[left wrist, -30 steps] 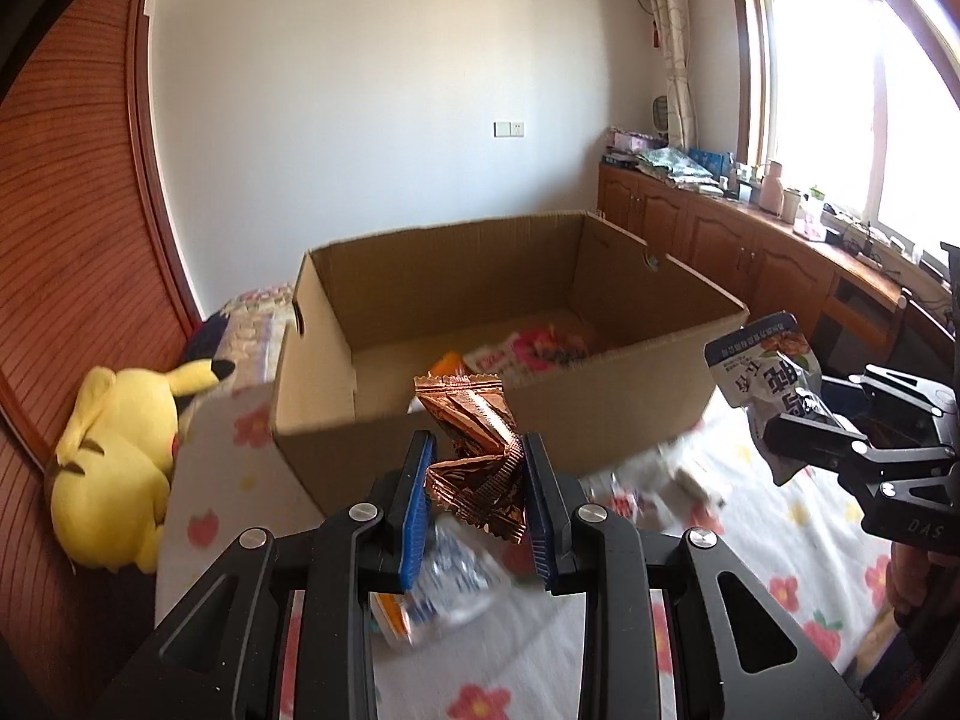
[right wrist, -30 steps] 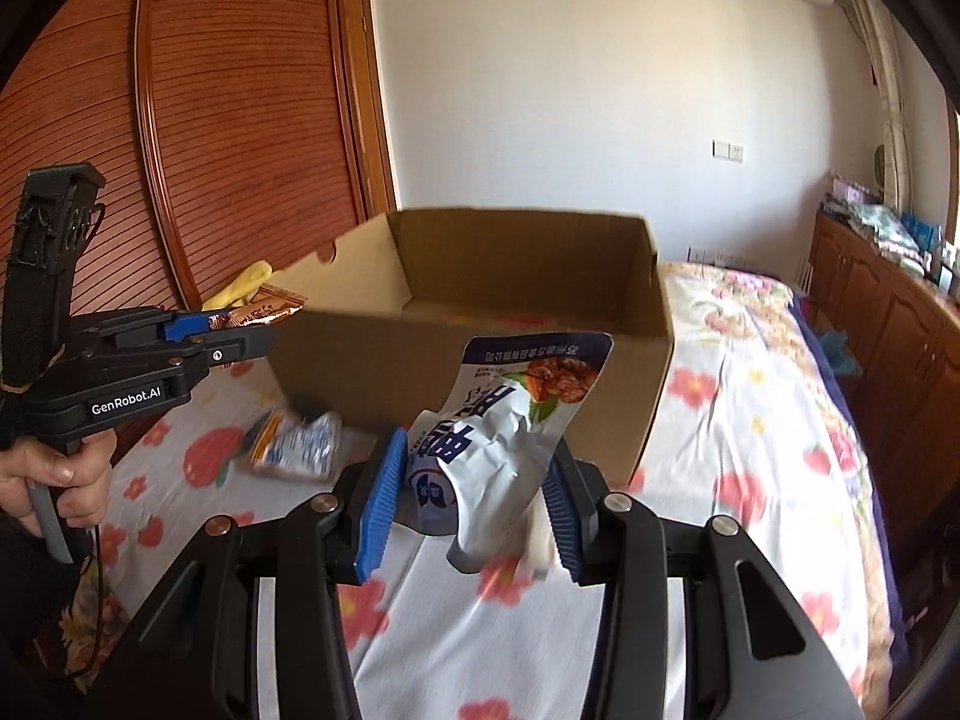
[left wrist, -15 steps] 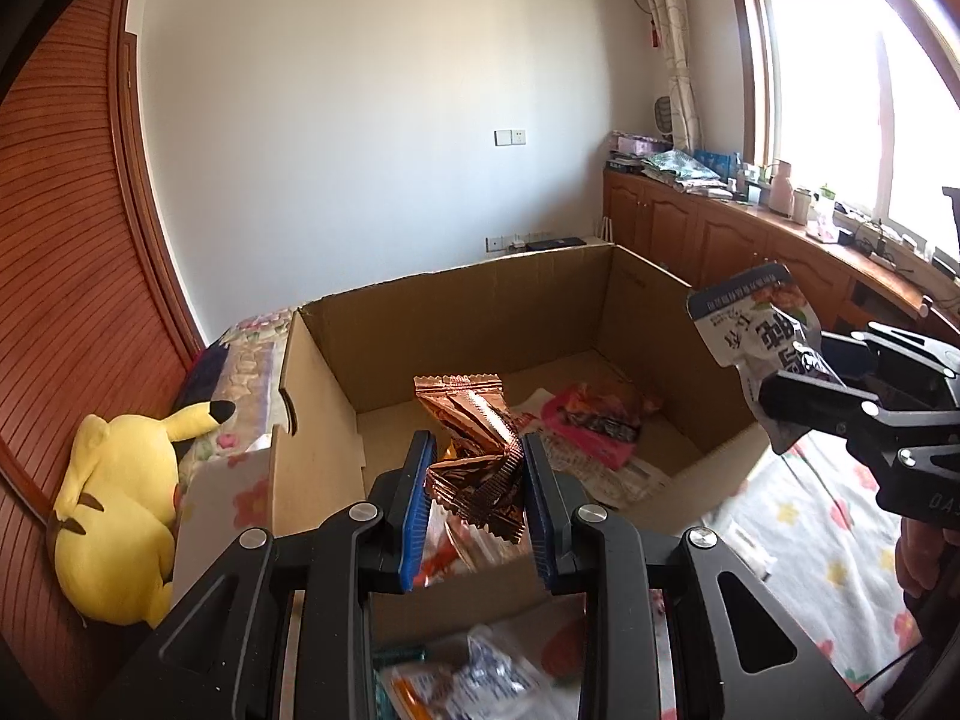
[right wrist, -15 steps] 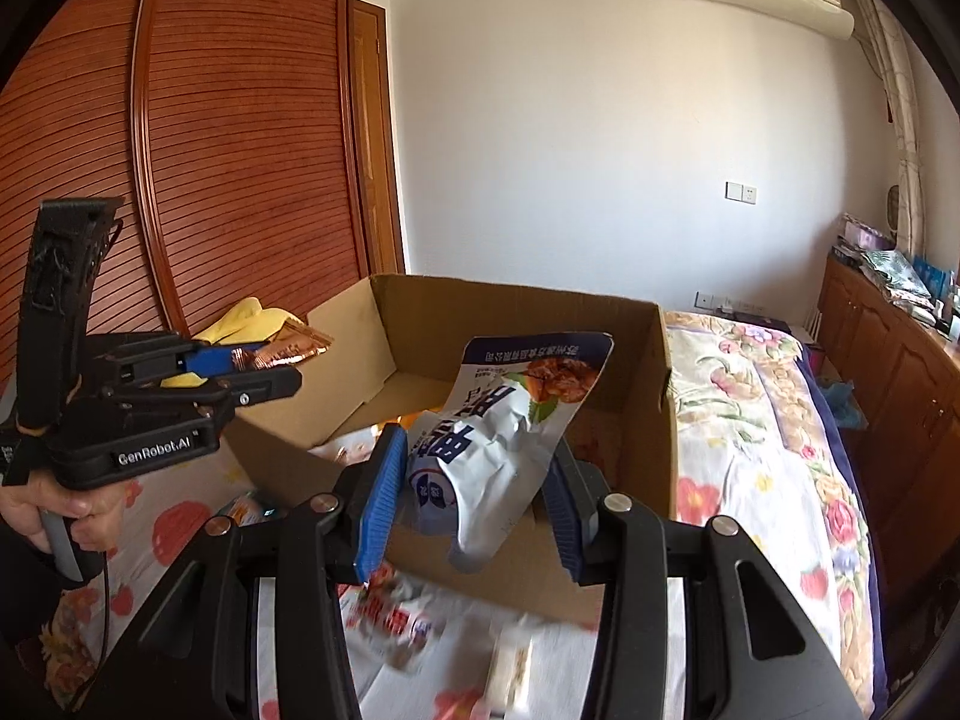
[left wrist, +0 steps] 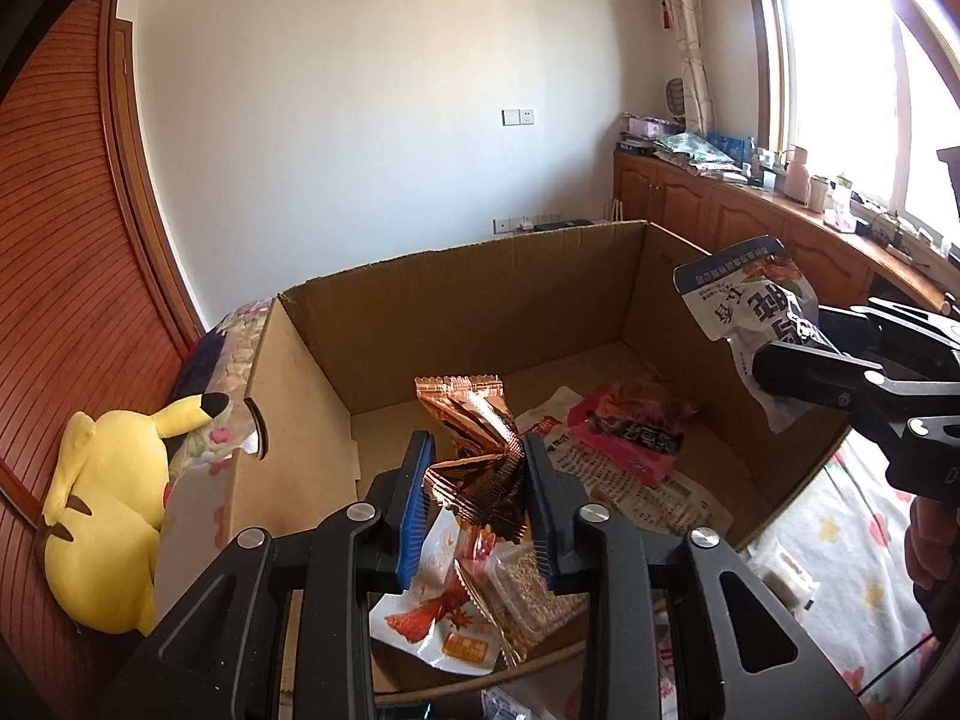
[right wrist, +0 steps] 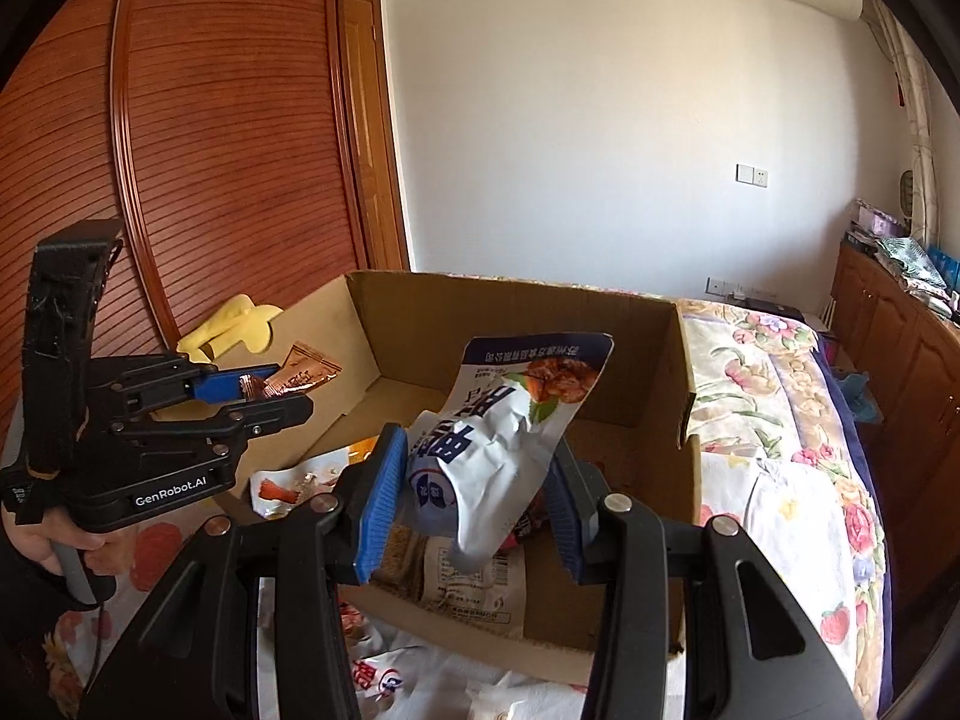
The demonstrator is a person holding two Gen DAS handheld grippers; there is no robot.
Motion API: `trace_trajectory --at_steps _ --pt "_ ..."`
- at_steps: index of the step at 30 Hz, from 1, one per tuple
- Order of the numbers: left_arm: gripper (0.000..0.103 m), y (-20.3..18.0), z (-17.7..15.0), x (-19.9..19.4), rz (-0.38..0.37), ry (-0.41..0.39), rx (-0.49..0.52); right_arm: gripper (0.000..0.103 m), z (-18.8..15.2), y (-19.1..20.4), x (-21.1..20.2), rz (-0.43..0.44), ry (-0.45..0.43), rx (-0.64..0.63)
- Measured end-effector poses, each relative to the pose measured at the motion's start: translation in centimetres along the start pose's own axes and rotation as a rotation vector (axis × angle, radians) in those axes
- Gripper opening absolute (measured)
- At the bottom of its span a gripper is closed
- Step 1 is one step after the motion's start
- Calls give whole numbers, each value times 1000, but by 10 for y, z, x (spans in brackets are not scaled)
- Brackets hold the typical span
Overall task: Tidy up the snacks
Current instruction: 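Open both tools to drop the pouch and copper candy into the box, then move the right tool to the white bar snack while the left tool reaches the clear pouch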
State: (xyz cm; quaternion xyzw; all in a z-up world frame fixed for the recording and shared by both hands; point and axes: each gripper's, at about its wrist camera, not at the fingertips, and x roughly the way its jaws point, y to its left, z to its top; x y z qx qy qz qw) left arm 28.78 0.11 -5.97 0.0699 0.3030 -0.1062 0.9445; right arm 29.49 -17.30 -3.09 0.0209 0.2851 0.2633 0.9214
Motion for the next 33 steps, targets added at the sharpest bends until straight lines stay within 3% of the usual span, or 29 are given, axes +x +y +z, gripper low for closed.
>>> trace_trajectory --at_steps 22,33 --pt "40 2 0 -1 15 -8 -8 46 7 1 30 0 48 -7" --pt "45 3 -8 -30 18 -41 -15 46 3 11 -14 -6 4 -24"
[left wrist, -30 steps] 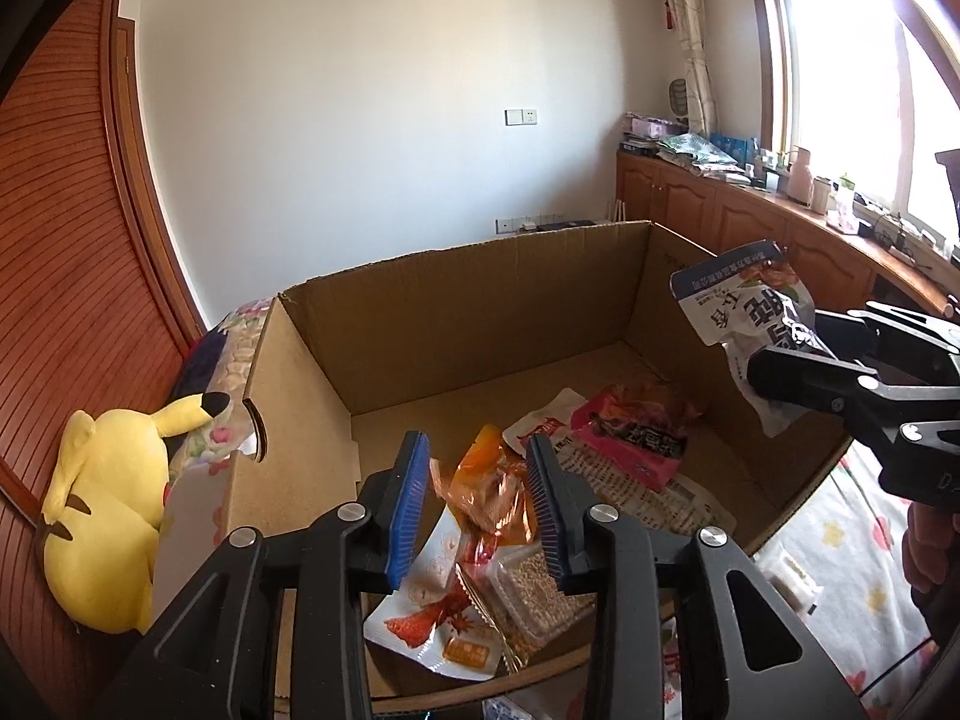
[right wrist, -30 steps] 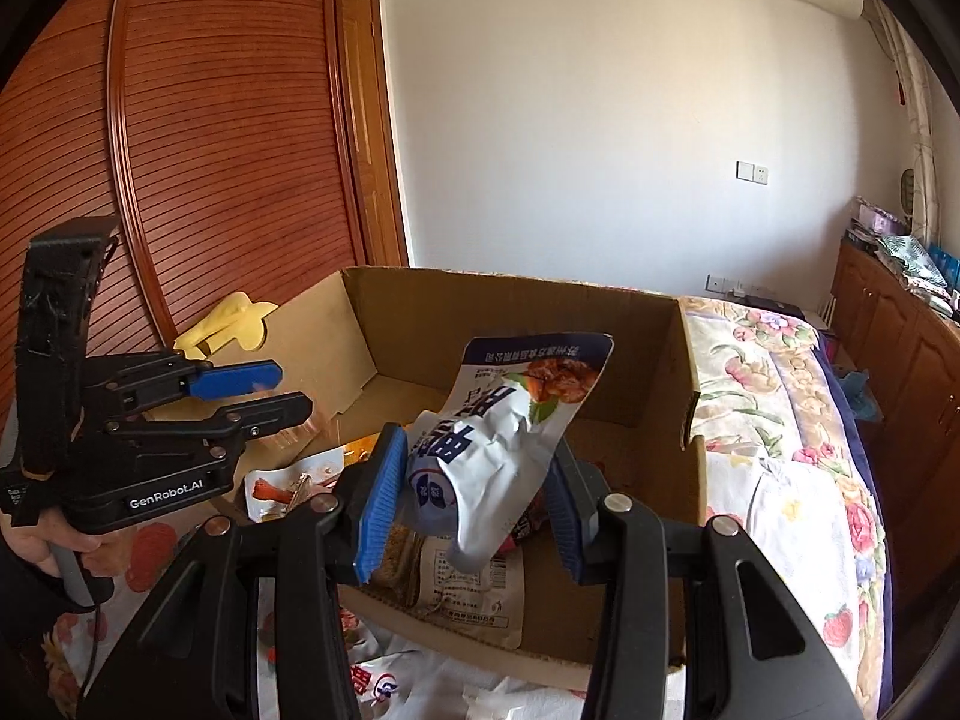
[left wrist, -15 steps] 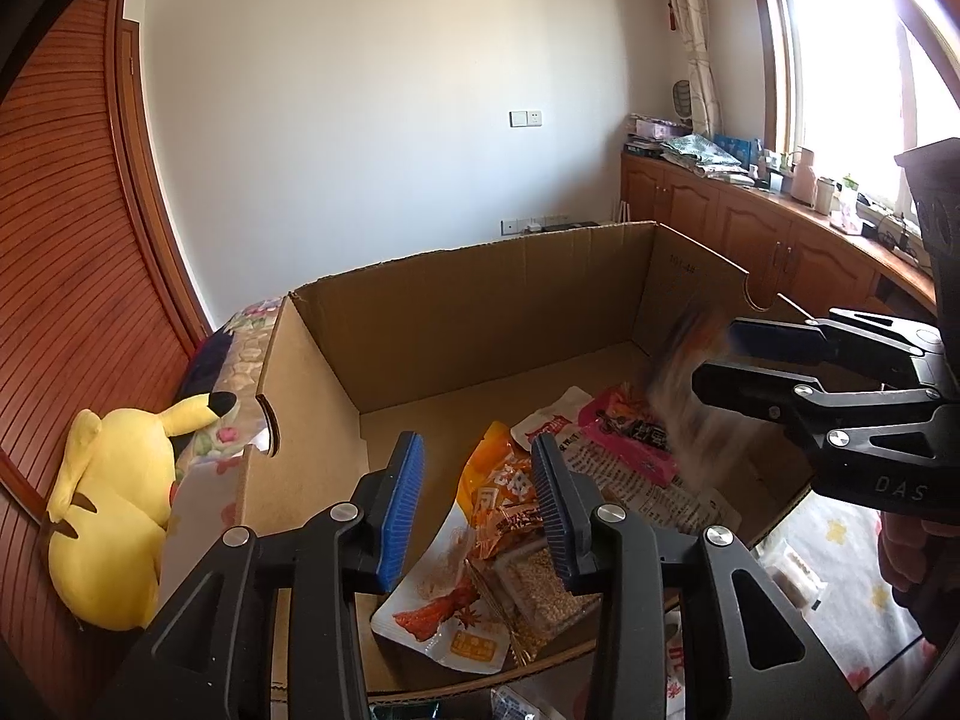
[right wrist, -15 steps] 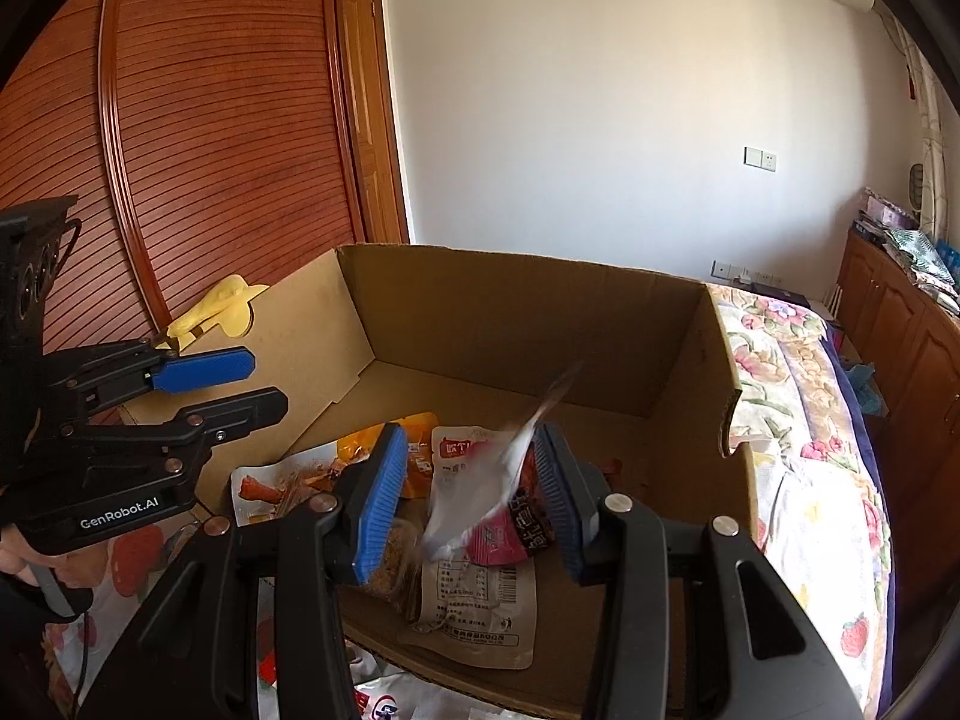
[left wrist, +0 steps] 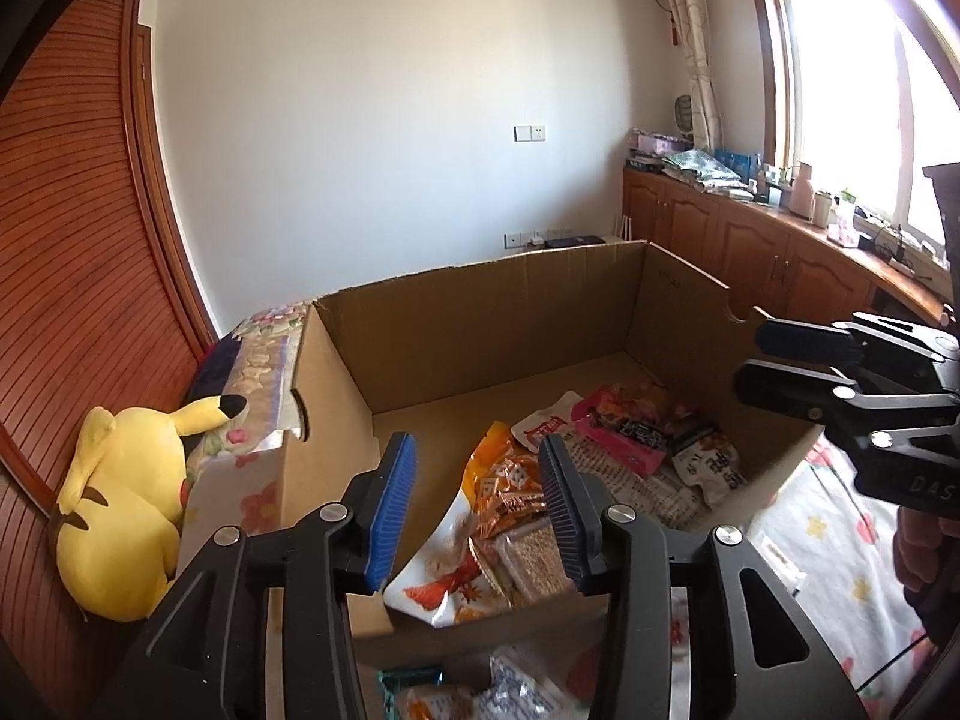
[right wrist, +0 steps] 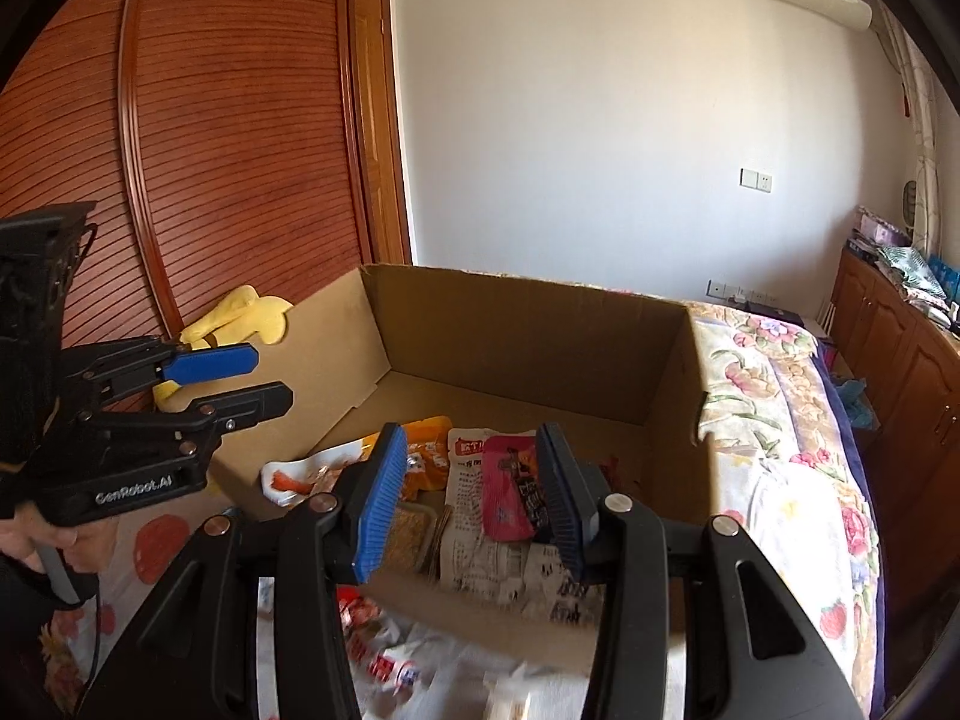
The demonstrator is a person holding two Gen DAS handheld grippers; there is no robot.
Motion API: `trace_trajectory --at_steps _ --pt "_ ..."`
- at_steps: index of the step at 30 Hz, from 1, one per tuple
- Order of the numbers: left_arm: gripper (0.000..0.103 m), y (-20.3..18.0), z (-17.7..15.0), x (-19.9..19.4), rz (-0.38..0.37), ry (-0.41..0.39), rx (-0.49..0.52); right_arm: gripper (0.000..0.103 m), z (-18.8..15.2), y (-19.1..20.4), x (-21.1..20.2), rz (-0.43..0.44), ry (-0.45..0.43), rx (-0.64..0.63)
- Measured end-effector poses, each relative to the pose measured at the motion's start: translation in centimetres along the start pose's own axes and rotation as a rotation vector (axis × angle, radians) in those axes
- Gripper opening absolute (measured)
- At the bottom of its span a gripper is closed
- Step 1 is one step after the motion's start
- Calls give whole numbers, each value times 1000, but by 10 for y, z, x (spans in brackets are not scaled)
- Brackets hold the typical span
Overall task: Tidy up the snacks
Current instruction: 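Move the right tool to the white bar snack while the left tool reaches the clear pouch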
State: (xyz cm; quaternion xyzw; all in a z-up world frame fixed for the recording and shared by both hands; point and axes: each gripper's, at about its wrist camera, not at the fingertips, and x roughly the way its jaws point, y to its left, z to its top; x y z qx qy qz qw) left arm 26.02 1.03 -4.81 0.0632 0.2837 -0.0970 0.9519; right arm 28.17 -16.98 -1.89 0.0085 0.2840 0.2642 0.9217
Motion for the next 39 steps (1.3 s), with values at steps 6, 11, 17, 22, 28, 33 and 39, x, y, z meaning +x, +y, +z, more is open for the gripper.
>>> trace_trajectory --at_steps 6,11,17,22,28,33,39 --pt "50 2 -12 -25 -2 -13 -1 46 -10 3 -34 -6 -15 9" --pt "55 2 -28 -36 -3 5 1 46 -31 2 -44 -13 15 20" --pt "55 5 -47 -31 -2 68 -16 46 -64 -6 -35 -28 92 51" --pt "55 5 -60 -19 -5 123 -34 46 -83 -12 -21 -30 152 77" --pt "55 3 -72 -2 -7 181 -41 46 -99 -16 -2 -27 210 89" --pt "55 1 -74 10 3 209 -34 46 -110 -16 11 -28 258 83" --pt "55 1 -79 22 12 231 -45 46 -118 -12 20 -44 294 56"
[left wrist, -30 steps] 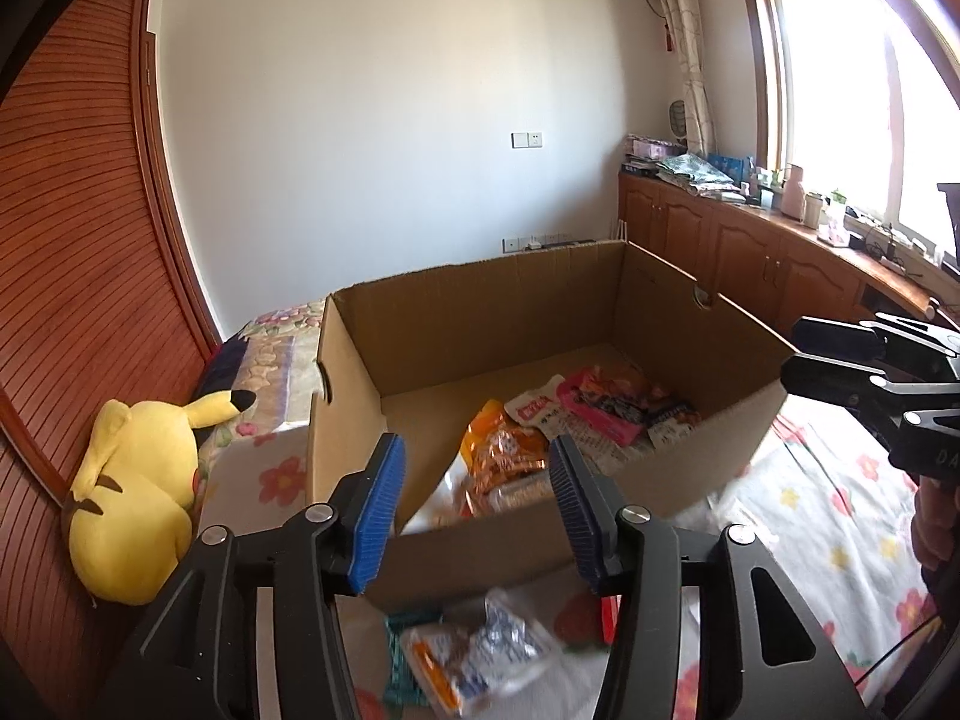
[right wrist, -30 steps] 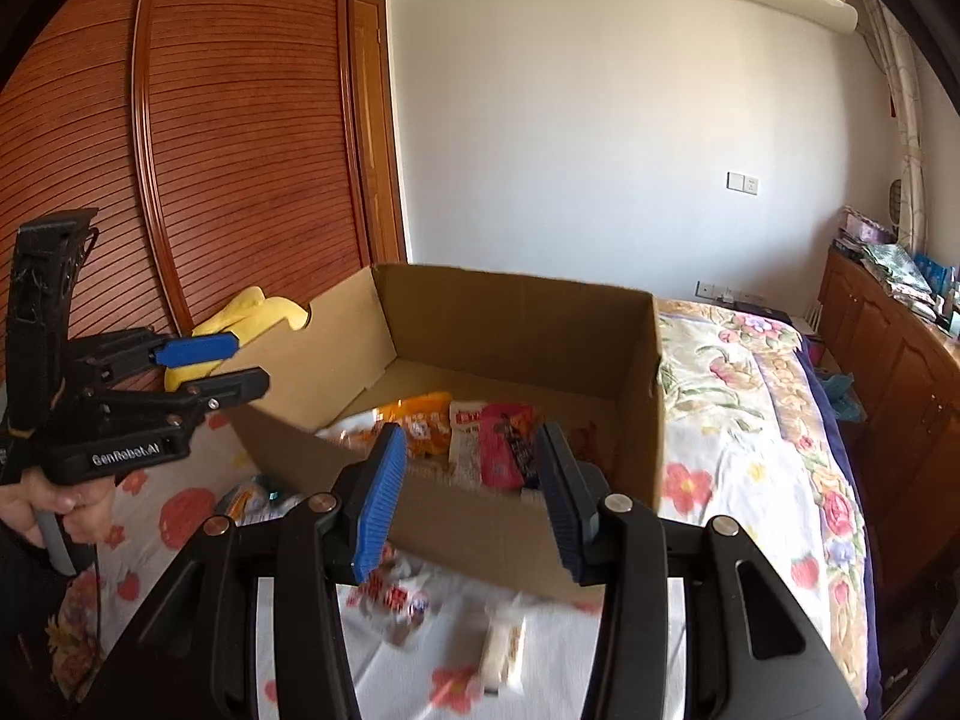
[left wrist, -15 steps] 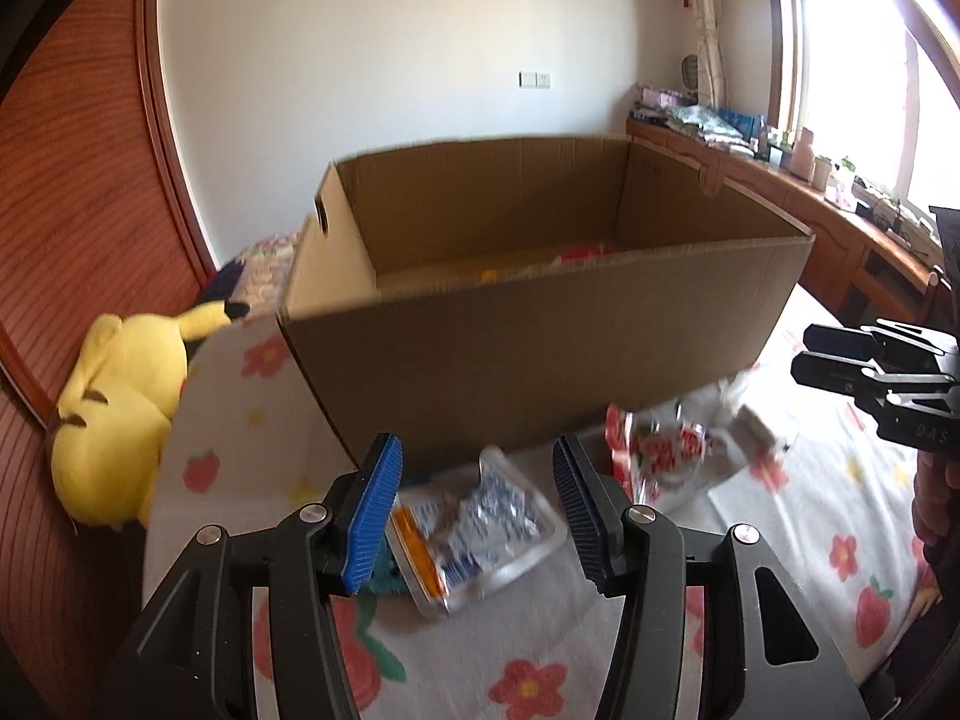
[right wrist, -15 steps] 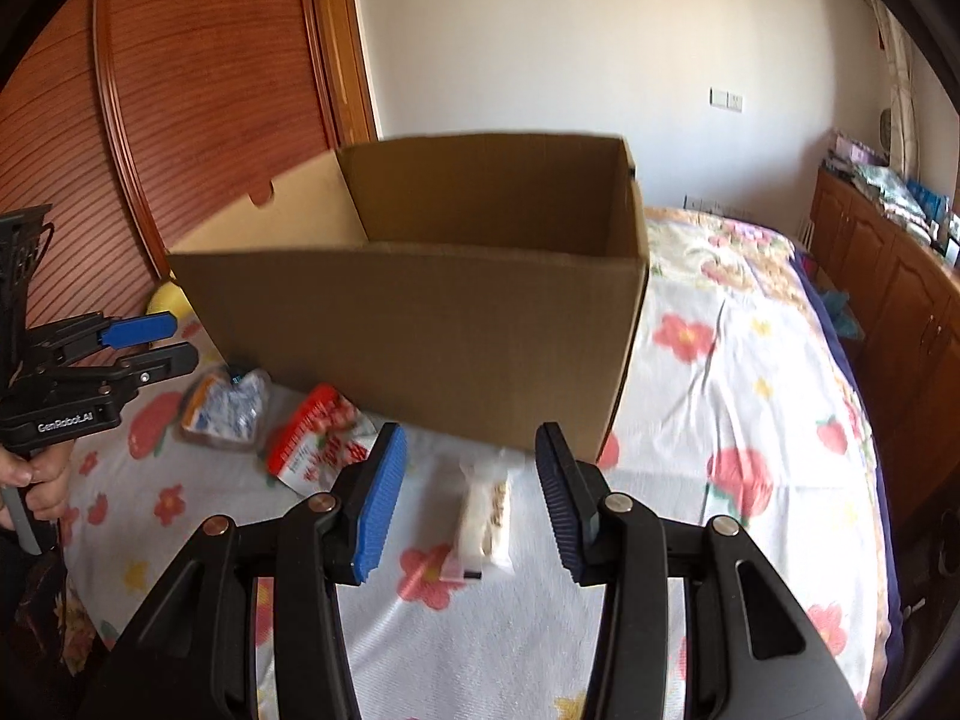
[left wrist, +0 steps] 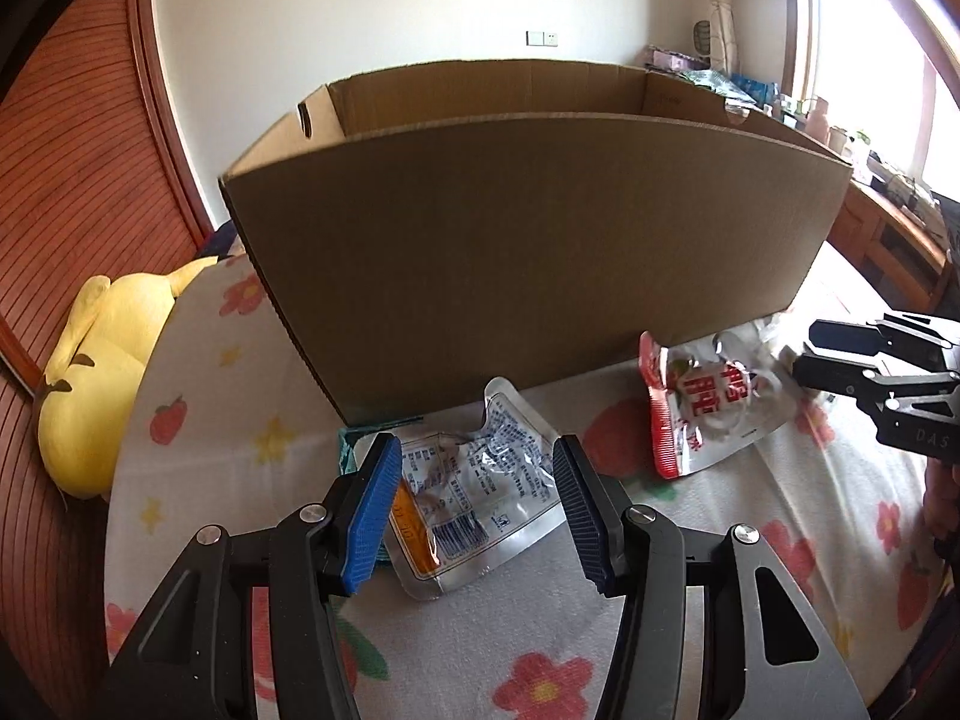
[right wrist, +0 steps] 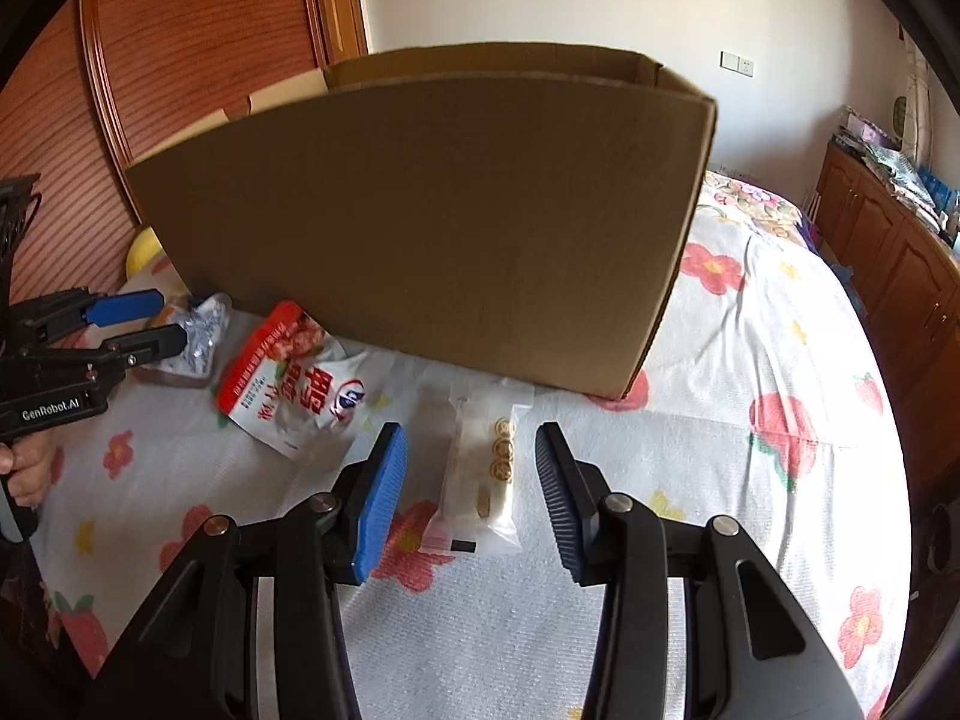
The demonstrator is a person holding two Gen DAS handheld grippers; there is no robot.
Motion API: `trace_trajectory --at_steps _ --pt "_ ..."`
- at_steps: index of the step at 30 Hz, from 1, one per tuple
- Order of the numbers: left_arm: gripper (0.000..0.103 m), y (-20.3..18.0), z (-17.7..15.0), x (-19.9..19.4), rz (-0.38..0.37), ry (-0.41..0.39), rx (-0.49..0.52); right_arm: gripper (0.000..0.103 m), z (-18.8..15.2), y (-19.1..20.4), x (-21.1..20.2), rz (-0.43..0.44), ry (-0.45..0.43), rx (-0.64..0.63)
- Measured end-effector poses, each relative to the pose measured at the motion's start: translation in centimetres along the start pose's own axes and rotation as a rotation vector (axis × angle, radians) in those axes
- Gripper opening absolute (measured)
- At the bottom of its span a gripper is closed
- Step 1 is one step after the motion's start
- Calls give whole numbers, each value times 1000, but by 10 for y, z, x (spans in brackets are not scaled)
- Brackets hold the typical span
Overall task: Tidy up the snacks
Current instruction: 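Move the right tool to the white bar snack while the left tool reaches the clear pouch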
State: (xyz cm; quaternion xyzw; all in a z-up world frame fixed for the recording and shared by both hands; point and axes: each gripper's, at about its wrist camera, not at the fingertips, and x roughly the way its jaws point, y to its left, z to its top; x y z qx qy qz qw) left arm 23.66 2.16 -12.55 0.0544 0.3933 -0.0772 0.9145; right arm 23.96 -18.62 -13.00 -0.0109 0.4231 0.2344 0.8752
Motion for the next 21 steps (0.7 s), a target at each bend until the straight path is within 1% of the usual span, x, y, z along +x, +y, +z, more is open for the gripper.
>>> trace_trajectory --at_steps 2,5,9,12,16,20,21 --pt "55 0 -2 3 2 7 -4 46 -2 0 5 -5 21 -1" --pt "55 -2 -2 7 10 2 4 46 -3 -2 7 -16 30 4" --pt "59 -5 -4 8 10 -5 7 46 -3 -3 10 -21 42 4" --pt "63 -5 -7 14 32 -12 21 46 -3 2 11 -39 44 -11" --pt "65 -8 -7 17 36 -10 33 46 -3 3 11 -48 46 -18" --pt "73 -12 -6 19 33 -1 58 46 -3 4 11 -54 47 -20" --pt "74 -14 -7 19 38 2 68 46 -3 5 11 -58 48 -23"
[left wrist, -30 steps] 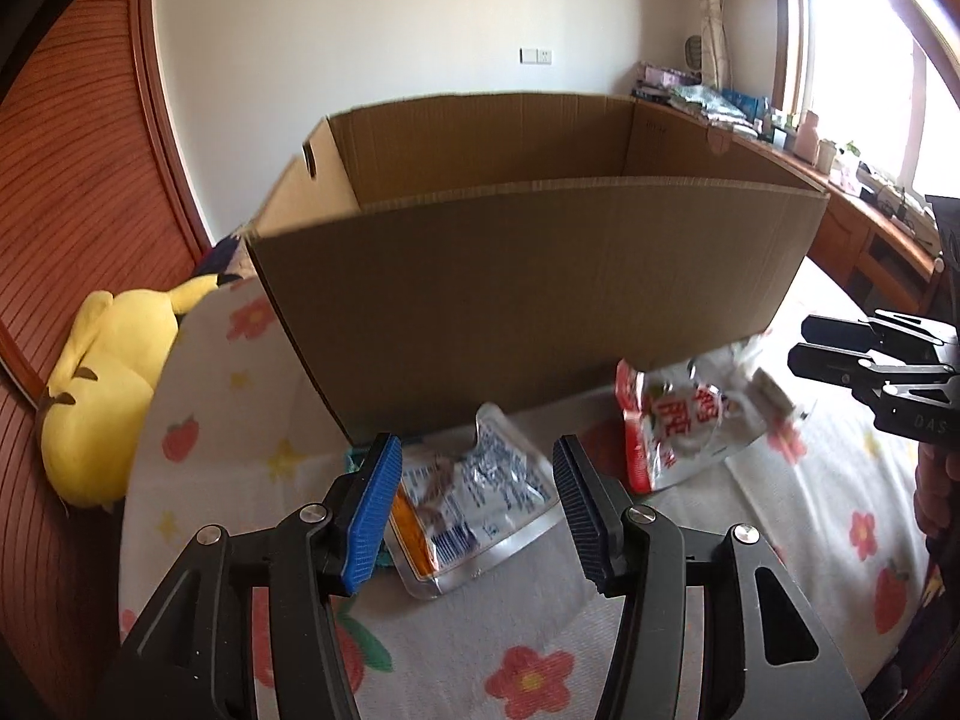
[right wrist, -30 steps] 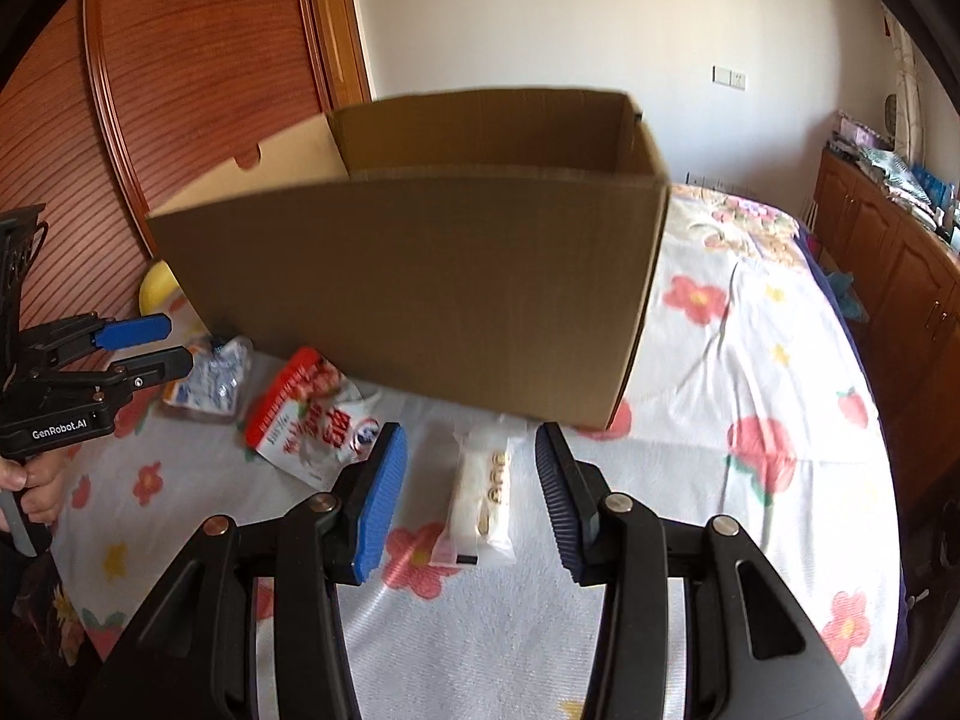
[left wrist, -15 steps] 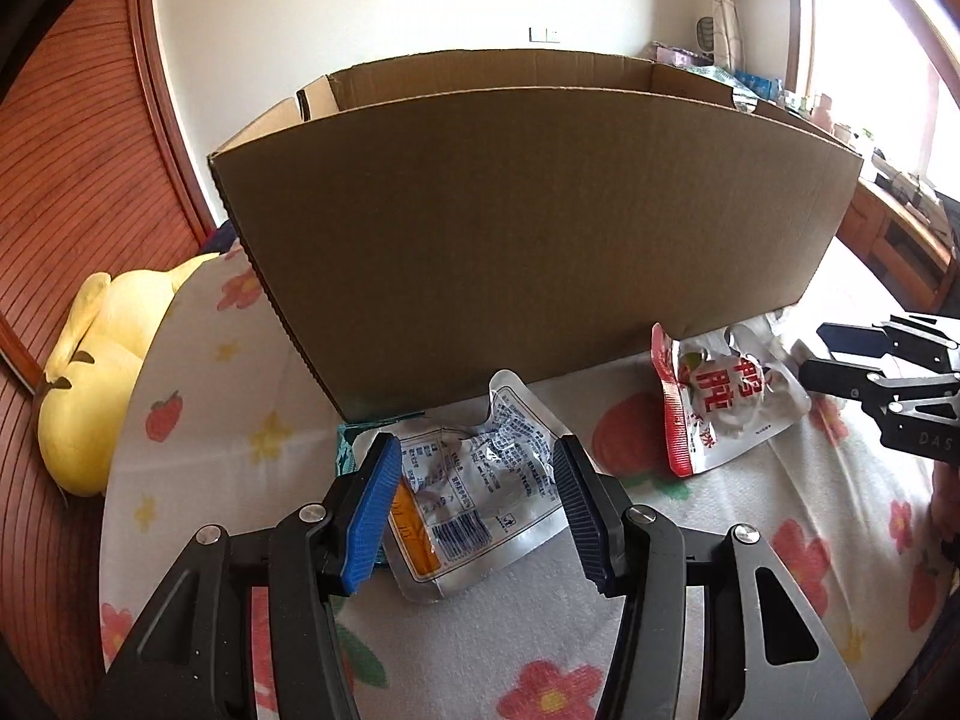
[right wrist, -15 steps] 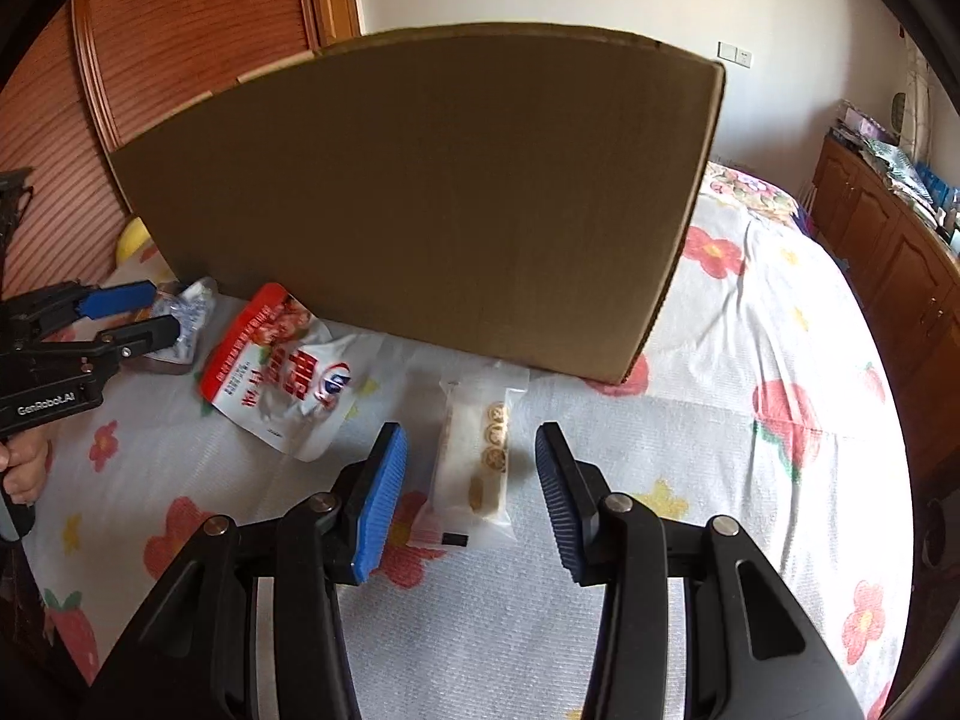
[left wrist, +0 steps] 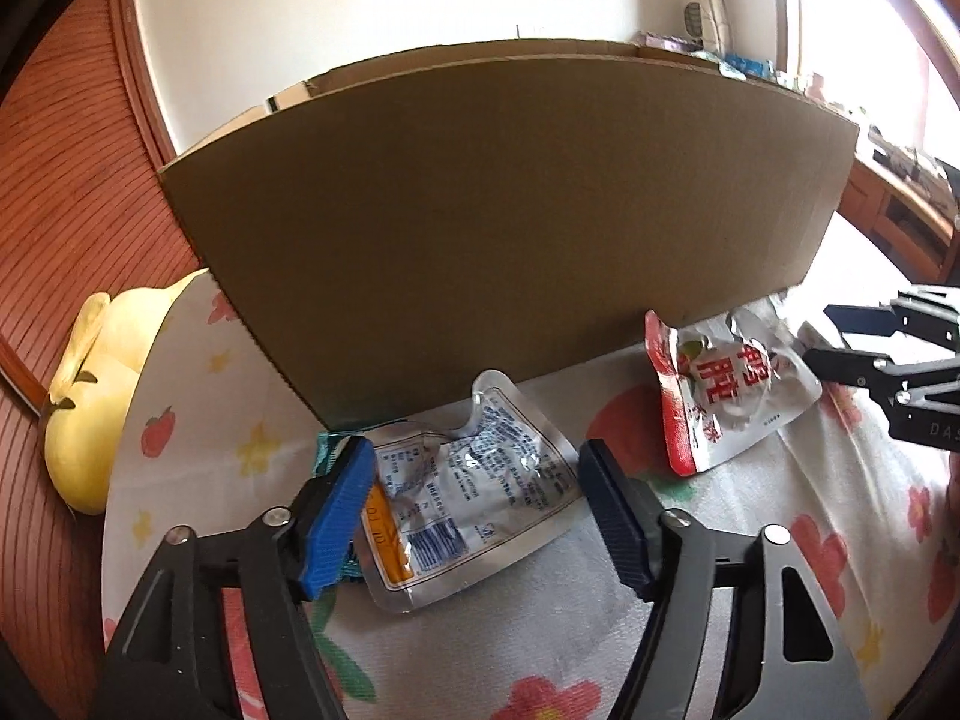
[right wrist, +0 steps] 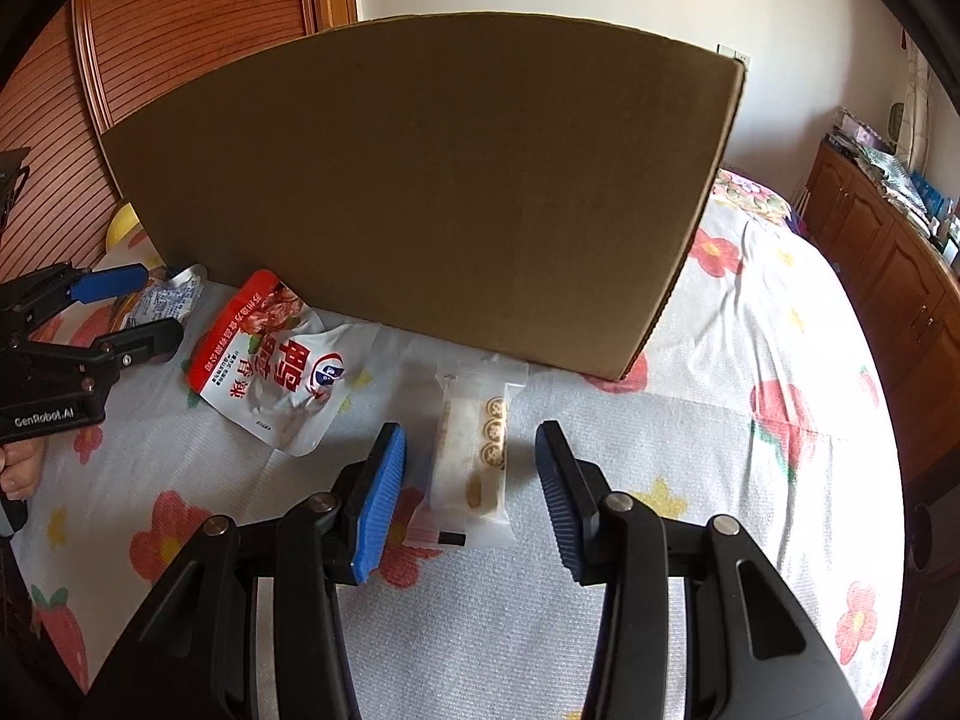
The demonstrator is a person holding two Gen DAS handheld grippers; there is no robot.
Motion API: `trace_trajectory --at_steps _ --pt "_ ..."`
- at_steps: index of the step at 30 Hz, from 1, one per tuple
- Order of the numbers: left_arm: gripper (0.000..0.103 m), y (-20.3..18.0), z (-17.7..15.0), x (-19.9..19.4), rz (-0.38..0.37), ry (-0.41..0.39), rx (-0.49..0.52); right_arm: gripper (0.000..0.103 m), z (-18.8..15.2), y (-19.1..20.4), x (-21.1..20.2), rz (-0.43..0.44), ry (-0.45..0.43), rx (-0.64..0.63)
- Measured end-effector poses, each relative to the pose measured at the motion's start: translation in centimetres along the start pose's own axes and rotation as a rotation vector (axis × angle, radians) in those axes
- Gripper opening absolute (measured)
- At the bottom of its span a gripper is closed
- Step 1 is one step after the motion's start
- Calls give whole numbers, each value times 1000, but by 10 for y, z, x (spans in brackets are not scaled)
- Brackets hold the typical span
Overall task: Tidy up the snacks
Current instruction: 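Move the right tool to the white bar snack while the left tool reaches the clear pouch, then close the right tool on the white bar snack while the left tool grasps the clear pouch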
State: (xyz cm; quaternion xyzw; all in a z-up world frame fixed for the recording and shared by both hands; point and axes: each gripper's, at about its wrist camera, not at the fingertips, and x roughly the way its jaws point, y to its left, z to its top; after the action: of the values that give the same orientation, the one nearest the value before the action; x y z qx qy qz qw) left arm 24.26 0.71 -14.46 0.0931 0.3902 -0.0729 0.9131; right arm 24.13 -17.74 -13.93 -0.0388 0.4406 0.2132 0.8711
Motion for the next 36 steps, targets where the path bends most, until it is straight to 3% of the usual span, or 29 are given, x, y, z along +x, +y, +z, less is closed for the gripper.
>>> trace_trajectory --at_steps 6,10,15,21,27,36 --pt "74 -14 -3 0 -32 35 52 46 1 2 1 -6 1 -4" --pt "74 -10 -4 -2 -112 88 19 46 1 3 1 -7 1 -5" --pt "74 -14 -8 -7 -123 102 50 46 0 3 1 -7 0 -4" --pt "74 -20 -9 -16 -189 106 75 46 0 3 1 -8 1 -5" --pt "74 -16 2 -25 -161 62 96 46 0 3 2 -7 0 -5" --pt "74 -16 7 3 -101 75 70 46 0 3 2 -9 1 -6"
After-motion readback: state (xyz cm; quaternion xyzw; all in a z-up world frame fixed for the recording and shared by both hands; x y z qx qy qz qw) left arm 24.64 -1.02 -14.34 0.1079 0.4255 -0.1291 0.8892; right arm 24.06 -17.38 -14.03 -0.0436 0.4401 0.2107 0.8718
